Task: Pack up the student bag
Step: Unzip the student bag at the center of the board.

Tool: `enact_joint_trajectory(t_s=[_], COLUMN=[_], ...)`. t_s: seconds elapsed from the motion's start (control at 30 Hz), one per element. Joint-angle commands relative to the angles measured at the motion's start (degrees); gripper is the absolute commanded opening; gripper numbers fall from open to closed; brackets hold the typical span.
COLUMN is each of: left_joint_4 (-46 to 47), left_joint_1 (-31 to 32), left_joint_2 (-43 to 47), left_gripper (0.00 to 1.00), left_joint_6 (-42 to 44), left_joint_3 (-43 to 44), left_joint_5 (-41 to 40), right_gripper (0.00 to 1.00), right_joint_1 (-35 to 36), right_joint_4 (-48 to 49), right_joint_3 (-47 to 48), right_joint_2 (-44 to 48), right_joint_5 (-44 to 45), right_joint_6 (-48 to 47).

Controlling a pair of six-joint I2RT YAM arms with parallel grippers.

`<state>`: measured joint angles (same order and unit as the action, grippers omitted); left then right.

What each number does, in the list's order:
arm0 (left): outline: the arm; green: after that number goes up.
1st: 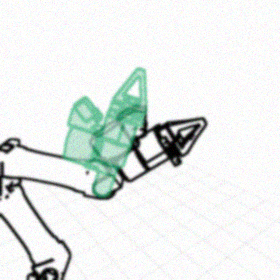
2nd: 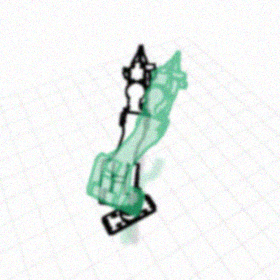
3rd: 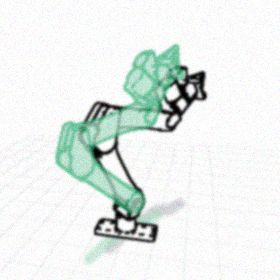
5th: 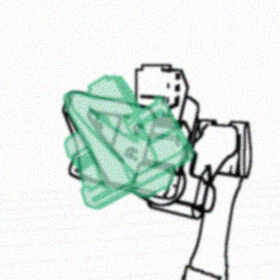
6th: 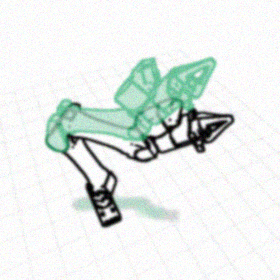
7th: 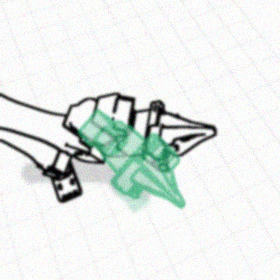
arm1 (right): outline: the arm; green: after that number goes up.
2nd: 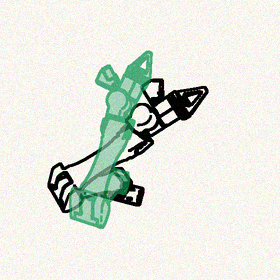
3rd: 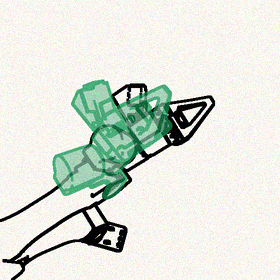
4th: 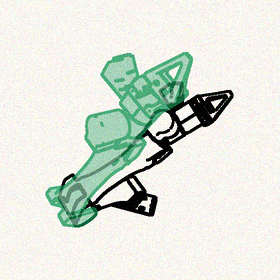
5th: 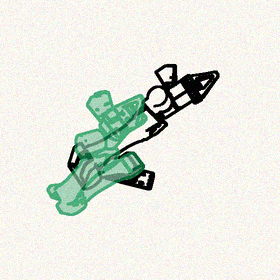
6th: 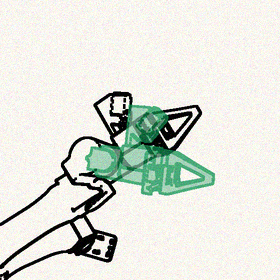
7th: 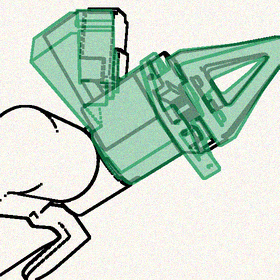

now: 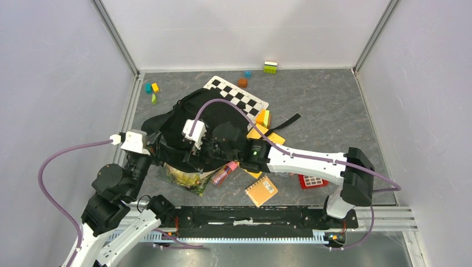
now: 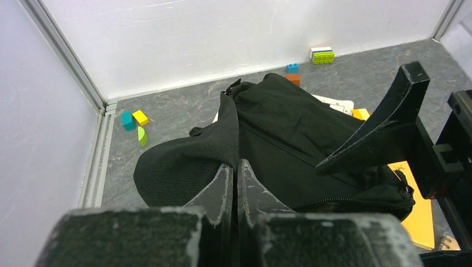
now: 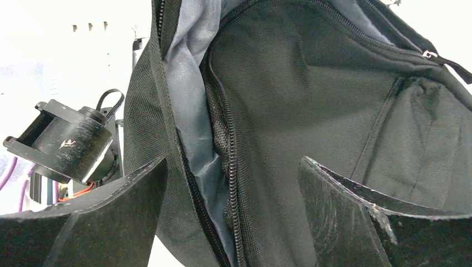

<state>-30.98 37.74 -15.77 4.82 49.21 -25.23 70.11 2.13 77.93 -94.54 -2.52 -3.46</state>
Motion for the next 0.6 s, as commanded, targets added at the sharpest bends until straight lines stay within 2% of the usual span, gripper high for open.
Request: enact_joint_trajectory(t_s=[0.0, 0.23, 0.43, 0.57], left_joint_4=[3.5, 3.3, 2.9, 2.7], left_joint_1=[0.0, 0.0, 0.0, 0.0], left_joint_2=[0.8, 1.0, 1.4, 1.3], left_gripper=[0.02, 0.02, 0.02, 0.02], left_joint_6=[2.4, 1.8, 1.6, 1.6], left_joint_3=[1.6, 1.6, 1.9, 2.0], left_joint_5=[-0.8, -0.5, -0.7, -0.8], right_gripper=[0.93, 0.93, 0.86, 0.82], right_joint_1=[0.1, -1.5, -5.6, -5.7], right_joint_4=[1.3, -0.7, -2.0, -7.8], right_joint_3=[2.8, 5.0, 8.3, 12.8], right_joint_2=[4.0, 5.7, 3.2, -0.7], right_joint_5=[1.6, 1.8, -2.7, -4.2], right_joint_6=[-1.3, -1.6, 0.7, -1.8])
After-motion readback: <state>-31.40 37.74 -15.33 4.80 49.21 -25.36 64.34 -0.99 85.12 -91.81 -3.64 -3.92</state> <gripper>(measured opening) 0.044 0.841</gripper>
